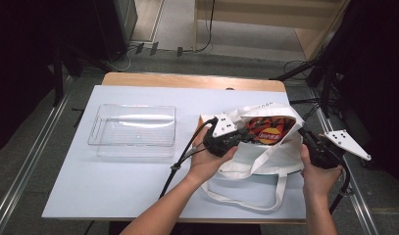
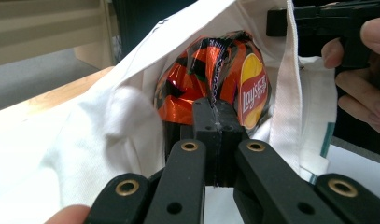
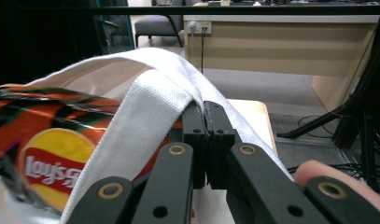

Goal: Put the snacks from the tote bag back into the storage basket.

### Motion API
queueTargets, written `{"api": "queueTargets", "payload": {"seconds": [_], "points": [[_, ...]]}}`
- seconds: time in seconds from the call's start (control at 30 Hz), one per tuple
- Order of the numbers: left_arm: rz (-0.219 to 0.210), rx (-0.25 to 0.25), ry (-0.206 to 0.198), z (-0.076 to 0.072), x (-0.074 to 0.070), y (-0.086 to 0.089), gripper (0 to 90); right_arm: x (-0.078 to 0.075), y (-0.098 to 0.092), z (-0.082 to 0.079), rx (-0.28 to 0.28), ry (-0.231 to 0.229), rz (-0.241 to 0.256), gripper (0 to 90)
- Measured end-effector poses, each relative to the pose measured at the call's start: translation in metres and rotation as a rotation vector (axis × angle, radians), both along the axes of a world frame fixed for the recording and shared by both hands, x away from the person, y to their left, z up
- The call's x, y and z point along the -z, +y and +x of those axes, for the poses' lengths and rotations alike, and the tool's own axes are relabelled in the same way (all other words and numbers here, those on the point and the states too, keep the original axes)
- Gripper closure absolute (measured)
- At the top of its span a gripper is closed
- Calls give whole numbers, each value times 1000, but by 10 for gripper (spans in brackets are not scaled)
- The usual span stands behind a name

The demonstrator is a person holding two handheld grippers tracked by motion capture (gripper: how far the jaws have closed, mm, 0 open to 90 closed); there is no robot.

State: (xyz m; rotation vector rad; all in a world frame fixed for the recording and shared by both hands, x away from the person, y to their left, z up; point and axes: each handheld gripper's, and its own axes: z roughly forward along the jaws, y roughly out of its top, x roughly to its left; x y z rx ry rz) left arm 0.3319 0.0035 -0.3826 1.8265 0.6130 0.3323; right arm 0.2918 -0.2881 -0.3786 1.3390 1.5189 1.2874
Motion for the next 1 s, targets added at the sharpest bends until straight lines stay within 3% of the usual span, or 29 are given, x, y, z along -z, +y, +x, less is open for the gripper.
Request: {"api": "queueTargets", "payload": {"seconds": [0.17, 0.27, 0.4, 0.47, 0.5, 0.6, 0.7, 0.8, 0.9, 1.0], "points": [[-8, -5, -5, -2, 0, 8, 900, -2, -3, 1, 27, -6, 8, 900], [-24, -7, -4, -2, 1, 13, 900, 2, -6, 6, 33, 15, 20, 900], [-38, 10, -19, -2, 6, 16, 900, 17, -5, 14, 14, 71, 34, 900], [-56, 21, -16, -3, 8, 15, 896, 26, -1, 18, 2, 121, 44, 900], [-62, 16, -21, -4, 8, 15, 846, 31, 1, 20, -9, 141, 45, 900], [-77, -32, -35, -6, 9, 18, 560, 45, 3, 26, -45, 186, 60, 900], [-95, -78, -40, -8, 12, 27, 418, 51, 2, 28, -61, 202, 87, 900], [-85, -127, -4, -7, 18, 31, 333, 54, 4, 29, -69, 207, 89, 900], [-24, -185, 55, -2, 28, 30, 328, 59, 8, 31, -85, 236, 74, 900], [-28, -162, 110, 3, 34, 29, 381, 62, 8, 32, -87, 238, 67, 865]]}}
